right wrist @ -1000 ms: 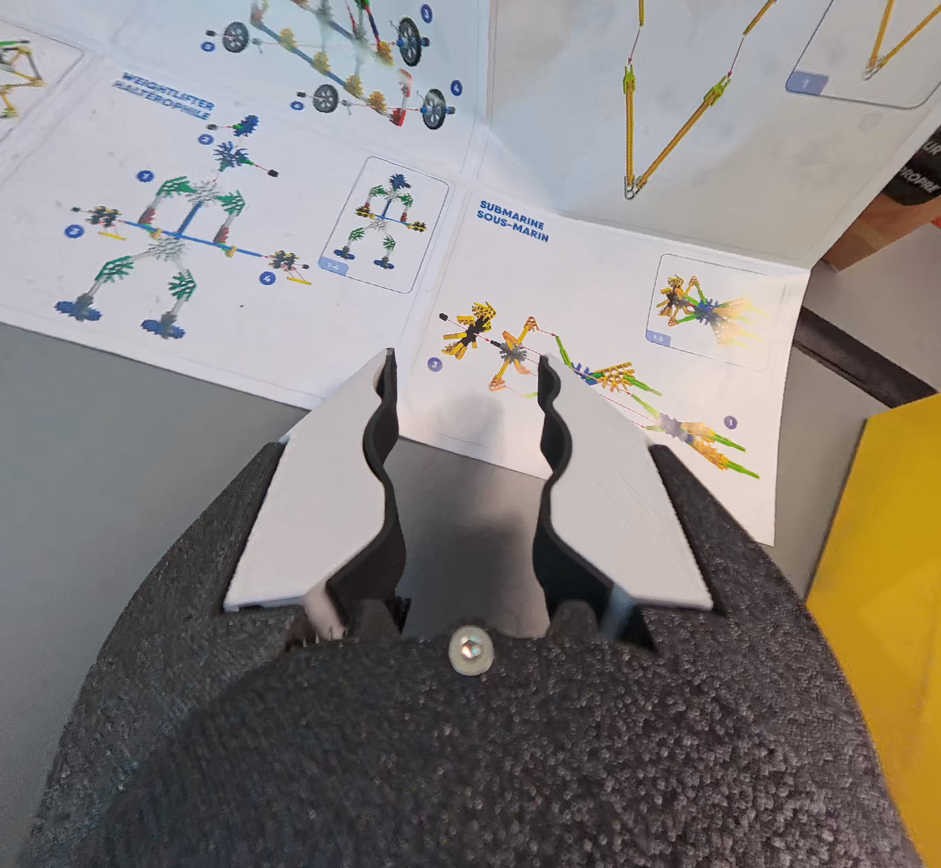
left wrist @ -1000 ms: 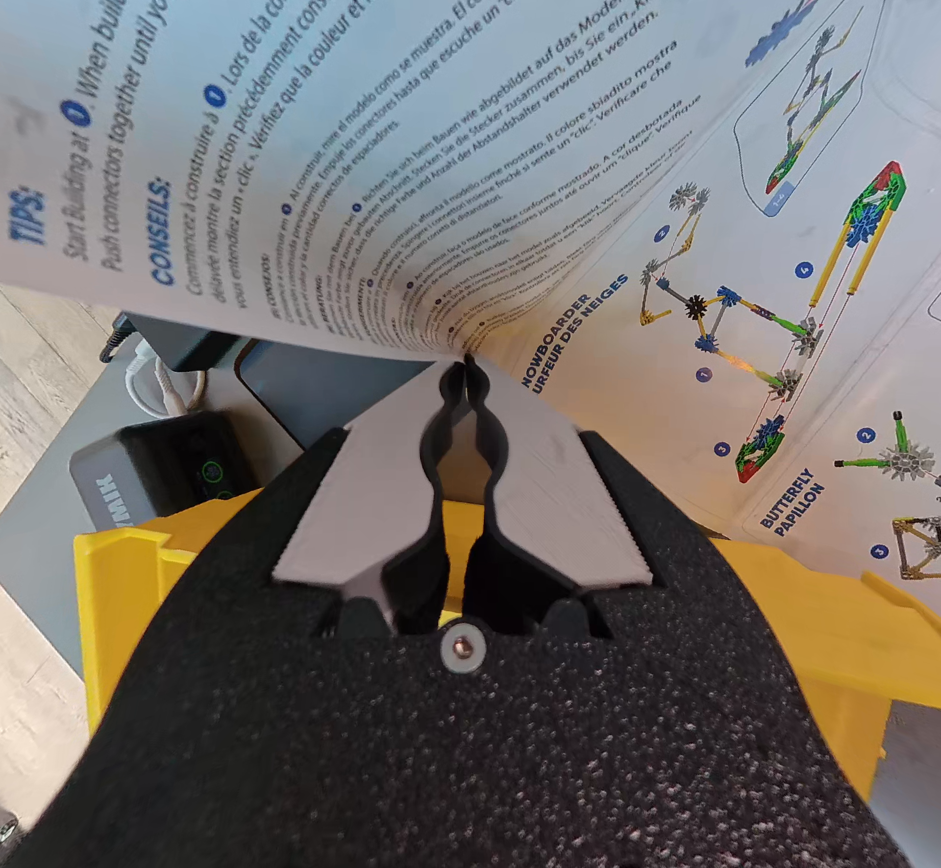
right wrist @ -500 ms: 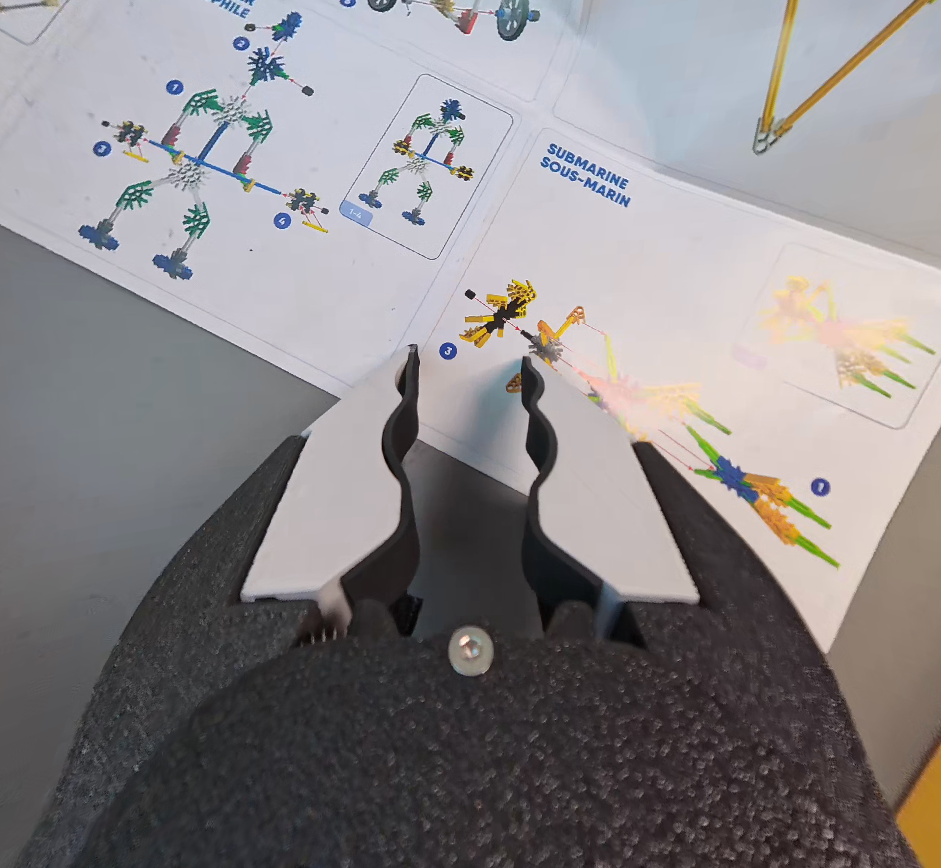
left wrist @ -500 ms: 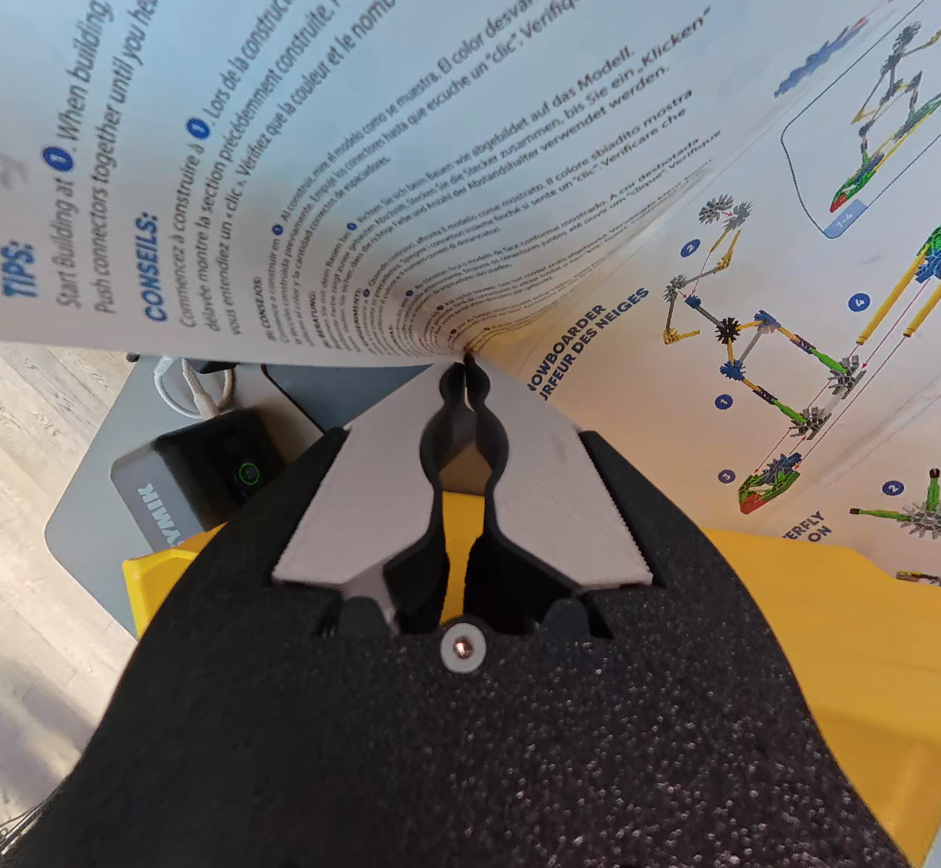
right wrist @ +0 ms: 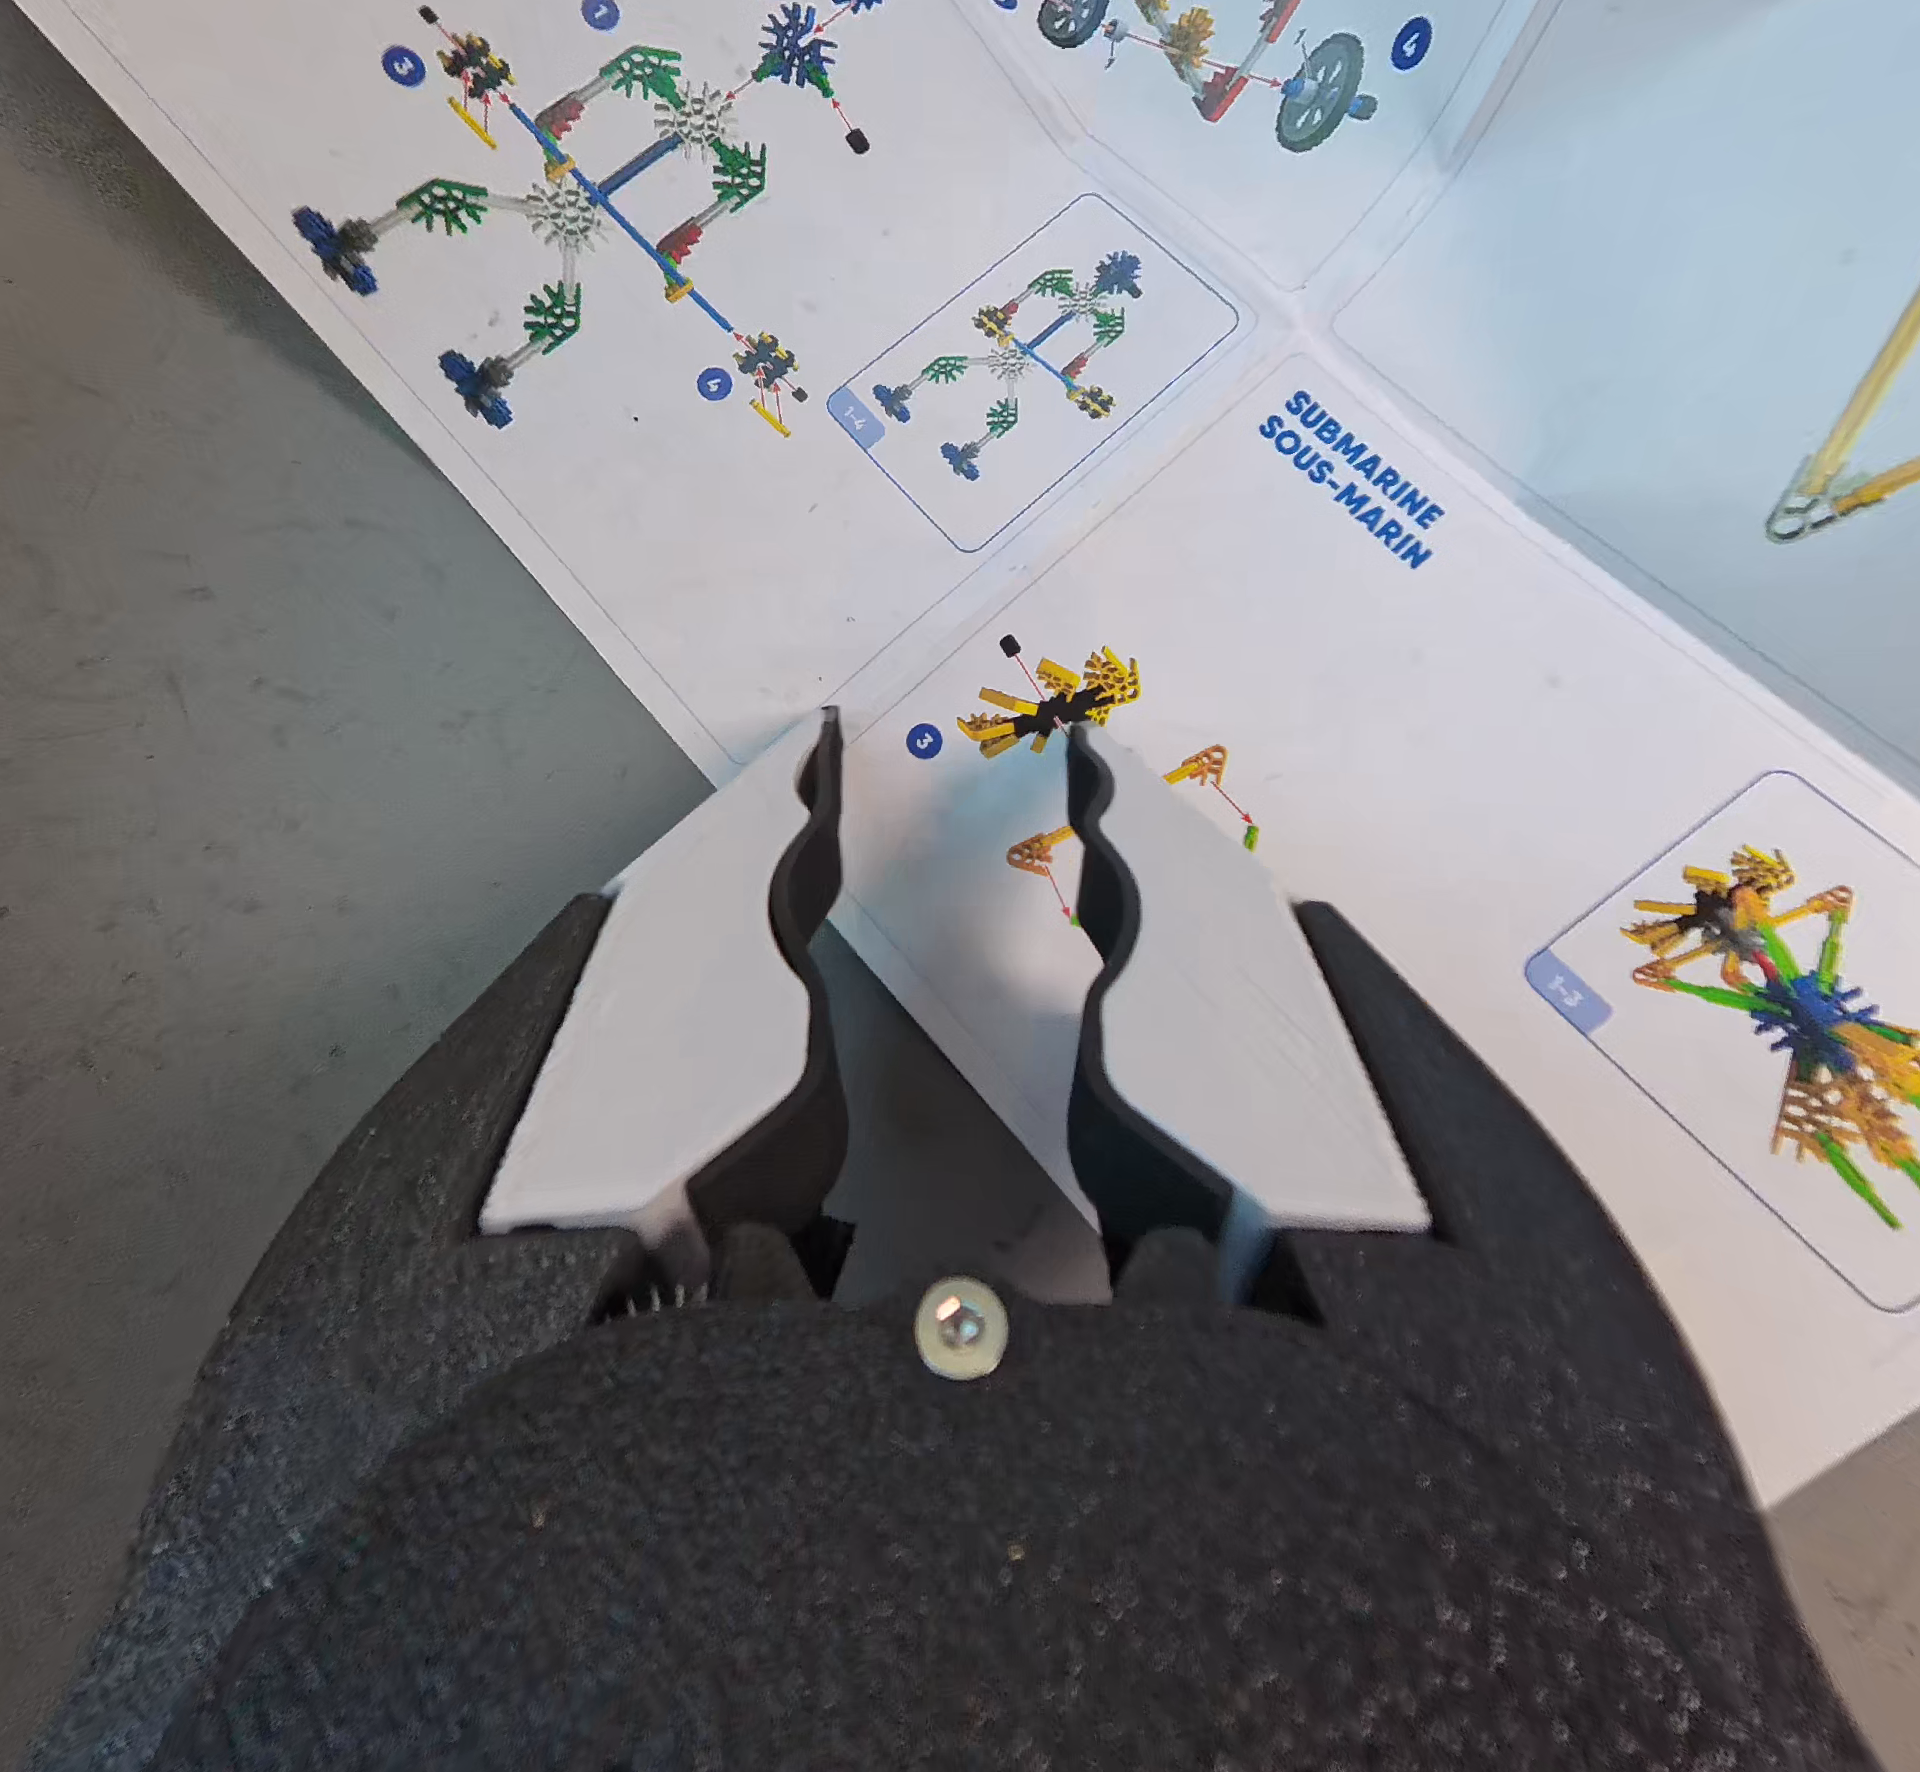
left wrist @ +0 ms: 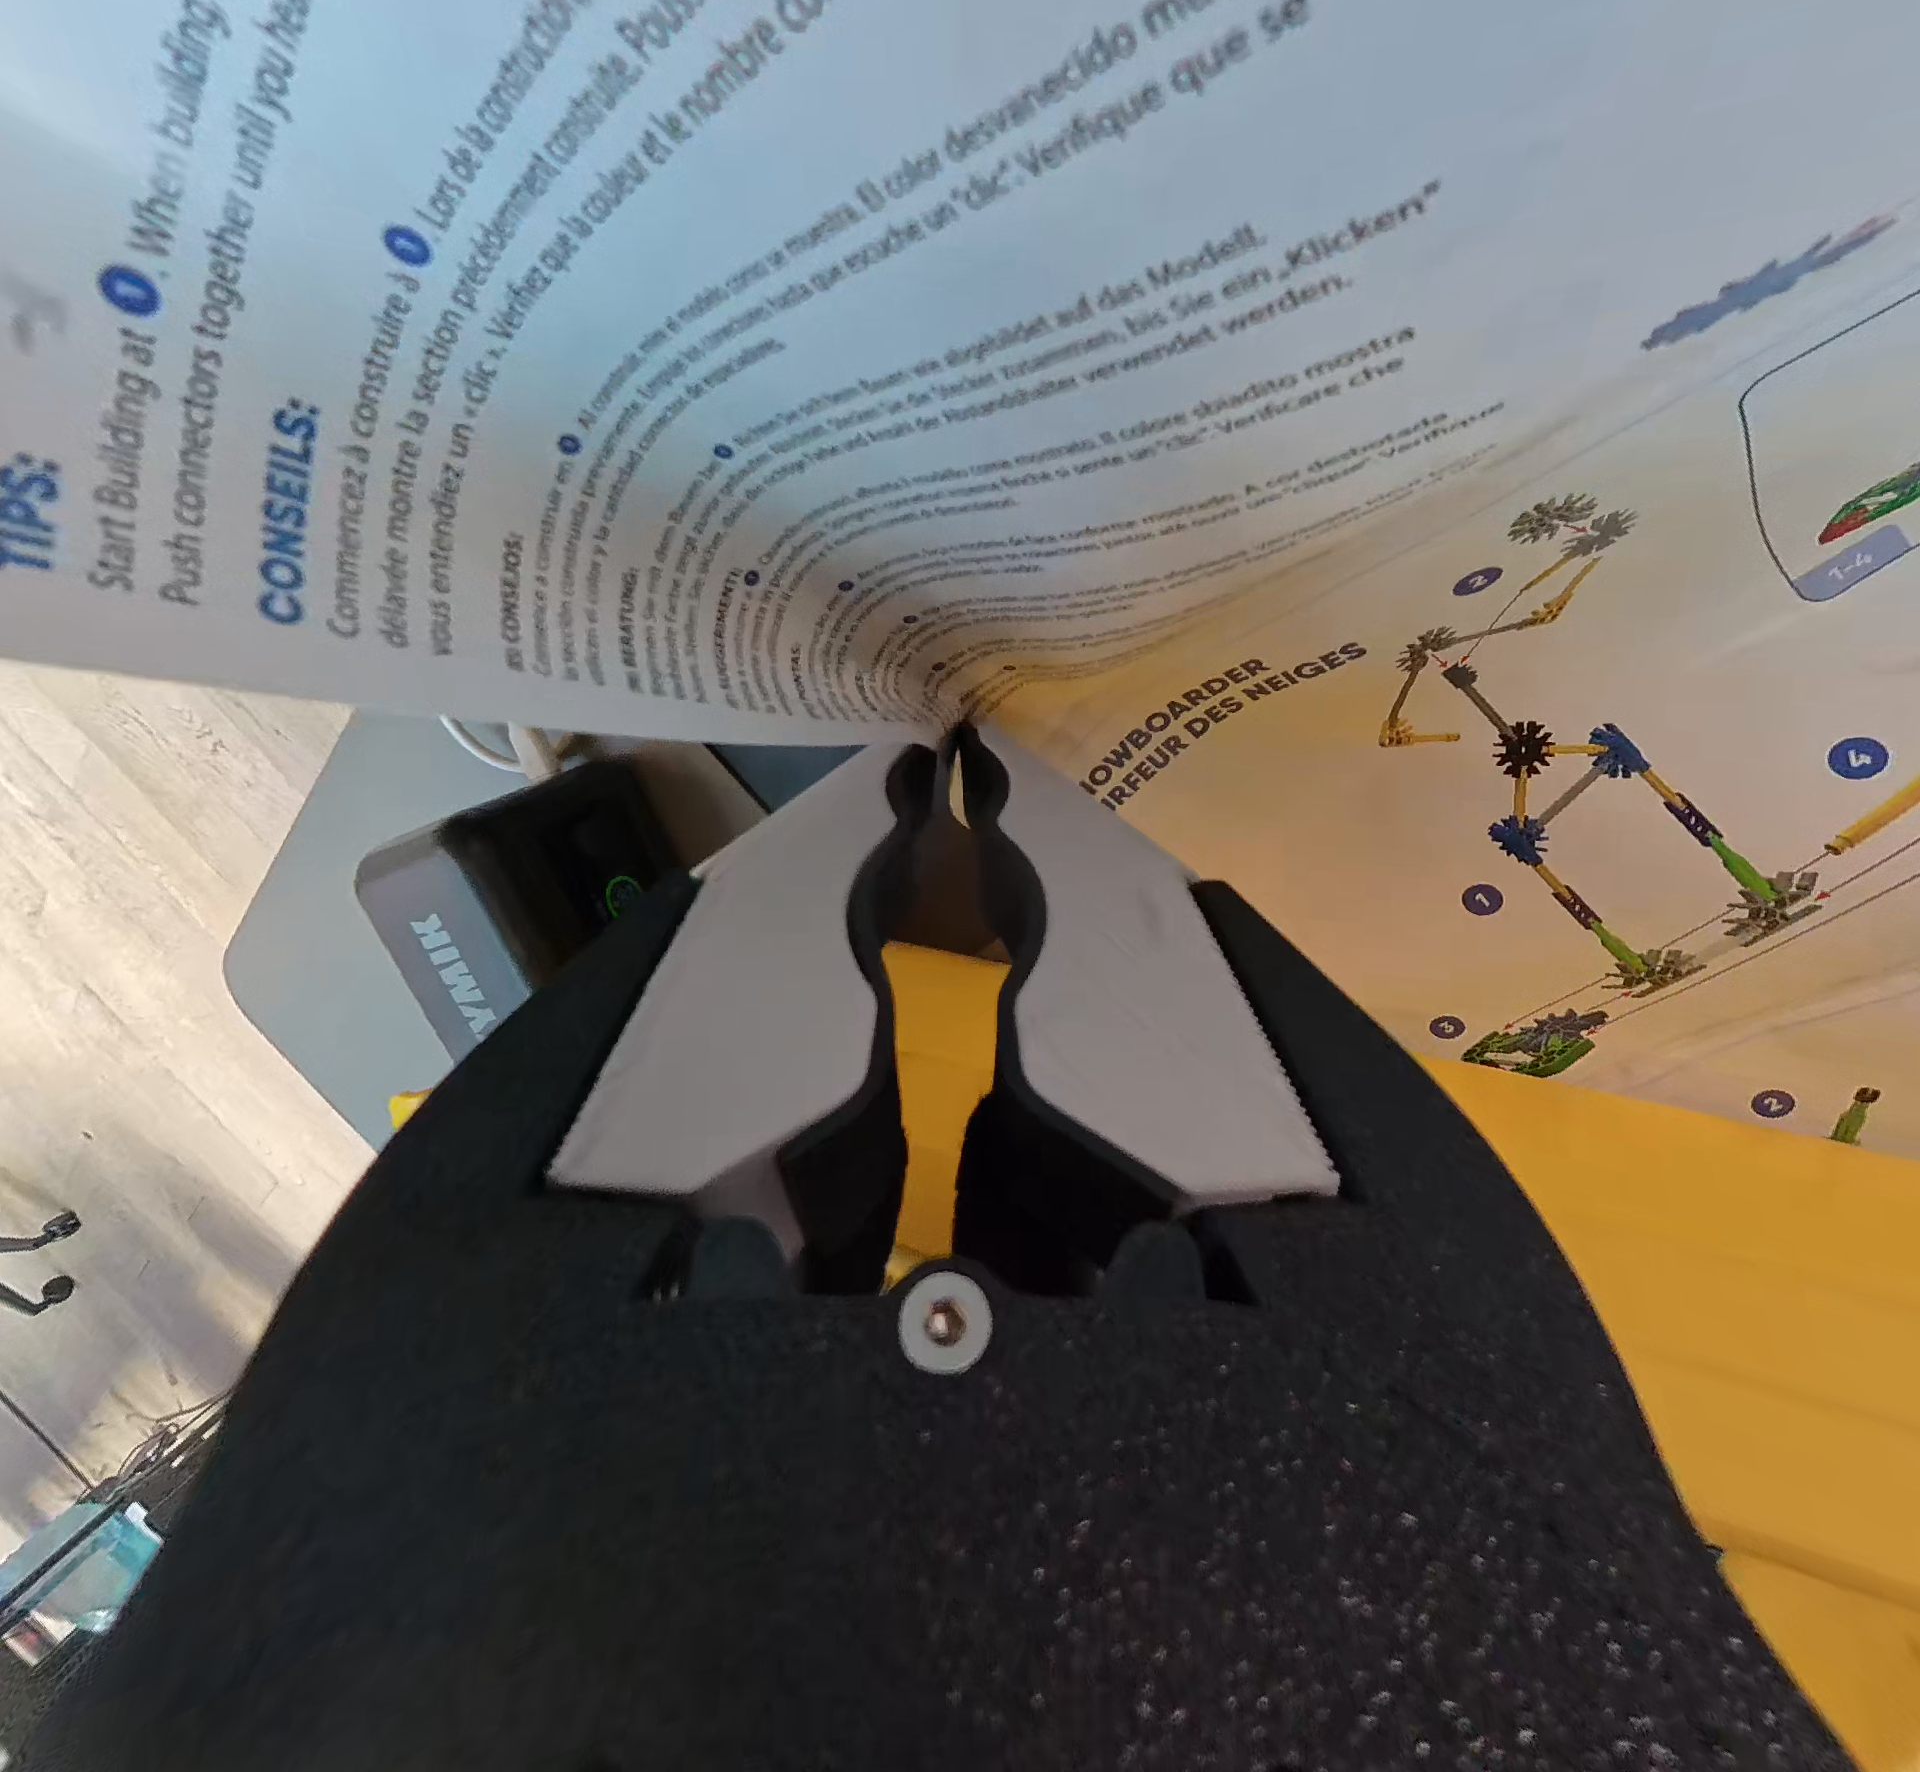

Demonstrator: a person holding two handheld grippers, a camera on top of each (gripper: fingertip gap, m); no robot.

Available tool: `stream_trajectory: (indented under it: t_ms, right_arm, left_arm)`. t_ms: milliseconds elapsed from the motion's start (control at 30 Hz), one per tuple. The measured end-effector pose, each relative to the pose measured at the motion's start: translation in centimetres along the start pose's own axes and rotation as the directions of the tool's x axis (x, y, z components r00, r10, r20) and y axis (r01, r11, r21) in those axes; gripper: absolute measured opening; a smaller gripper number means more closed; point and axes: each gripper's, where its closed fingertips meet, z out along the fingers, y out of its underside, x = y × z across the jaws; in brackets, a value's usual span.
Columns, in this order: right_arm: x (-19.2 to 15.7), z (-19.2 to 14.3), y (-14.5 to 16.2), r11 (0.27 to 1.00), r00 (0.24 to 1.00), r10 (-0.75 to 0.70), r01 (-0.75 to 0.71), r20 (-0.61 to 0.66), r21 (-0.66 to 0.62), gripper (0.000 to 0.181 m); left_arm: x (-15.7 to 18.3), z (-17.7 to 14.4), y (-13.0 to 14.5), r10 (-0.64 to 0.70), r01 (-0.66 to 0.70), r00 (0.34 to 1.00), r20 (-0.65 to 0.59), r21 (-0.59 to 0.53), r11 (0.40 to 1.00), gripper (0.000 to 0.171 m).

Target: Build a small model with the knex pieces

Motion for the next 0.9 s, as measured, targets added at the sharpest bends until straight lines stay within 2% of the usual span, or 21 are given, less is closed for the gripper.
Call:
stream_trajectory:
  t_ms: [33, 100, 233, 333, 400, 433, 500, 567, 667, 767, 900]
  right_arm:
    - [0.0, -0.1, 0.1, 1.0, 1.0, 0.009, -0.009, 0.026, 0.002, 0.055]
    - [0.7, -0.5, 0.1, 0.999, 0.999, 0.037, -0.038, 0.036, 0.019, 0.061]
    - [2.5, -2.3, -0.3, 0.994, 0.998, 0.064, -0.066, 0.025, 0.085, 0.062]
    - [5.0, -3.5, 0.2, 0.989, 0.995, 0.093, -0.087, -0.046, 0.116, 0.061]
    - [7.1, -3.8, 1.2, 0.991, 0.987, 0.1, -0.089, -0.122, 0.098, 0.061]
    - [8.1, -3.8, 1.9, 0.993, 0.983, 0.099, -0.087, -0.157, 0.081, 0.061]
    - [9.5, -3.8, 3.3, 0.996, 0.974, 0.092, -0.087, -0.206, 0.035, 0.06]
    - [9.3, -3.7, 3.9, 0.99, 0.979, 0.138, -0.137, -0.151, 0.023, 0.055]
    - [9.0, -4.1, 4.2, 0.988, 0.982, 0.152, -0.153, -0.11, -0.003, 0.057]
    - [8.8, -4.3, 4.3, 0.988, 0.983, 0.148, -0.151, -0.109, -0.026, 0.057]
    - [8.9, -4.6, 4.0, 0.991, 0.985, 0.131, -0.133, -0.11, -0.007, 0.062]
  left_arm:
    - [-0.1, -0.2, -0.1, 0.005, -0.005, 1.0, 0.016, 0.006, 1.0, 0.006]
    - [-0.2, -1.0, -0.5, -0.007, 0.006, 1.0, 0.028, 0.039, 0.999, 0.014]
    - [-0.3, -3.8, -1.5, -0.055, 0.057, 0.998, -0.021, 0.162, 0.985, 0.023]
    - [-0.7, -6.9, -2.1, -0.055, 0.059, 0.998, -0.019, 0.295, 0.954, 0.03]
    - [-1.0, -9.5, -2.6, -0.109, 0.113, 0.993, -0.035, 0.411, 0.905, 0.034]
    - [-0.9, -11.2, -3.0, -0.145, 0.156, 0.988, -0.06, 0.484, 0.861, 0.035]
    - [0.4, -15.6, -4.0, -0.196, 0.253, 0.967, -0.16, 0.635, 0.73, 0.036]
    - [3.4, -20.0, -4.2, -0.218, 0.33, 0.944, -0.249, 0.726, 0.603, 0.035]
    - [11.4, -24.5, -3.4, -0.109, 0.257, 0.966, -0.235, 0.817, 0.516, 0.035]
    - [19.5, -25.1, -2.0, -0.04, 0.216, 0.973, -0.227, 0.833, 0.51, 0.034]
    - [27.8, -23.4, -0.6, -0.038, 0.396, 0.902, -0.43, 0.791, 0.466, 0.032]
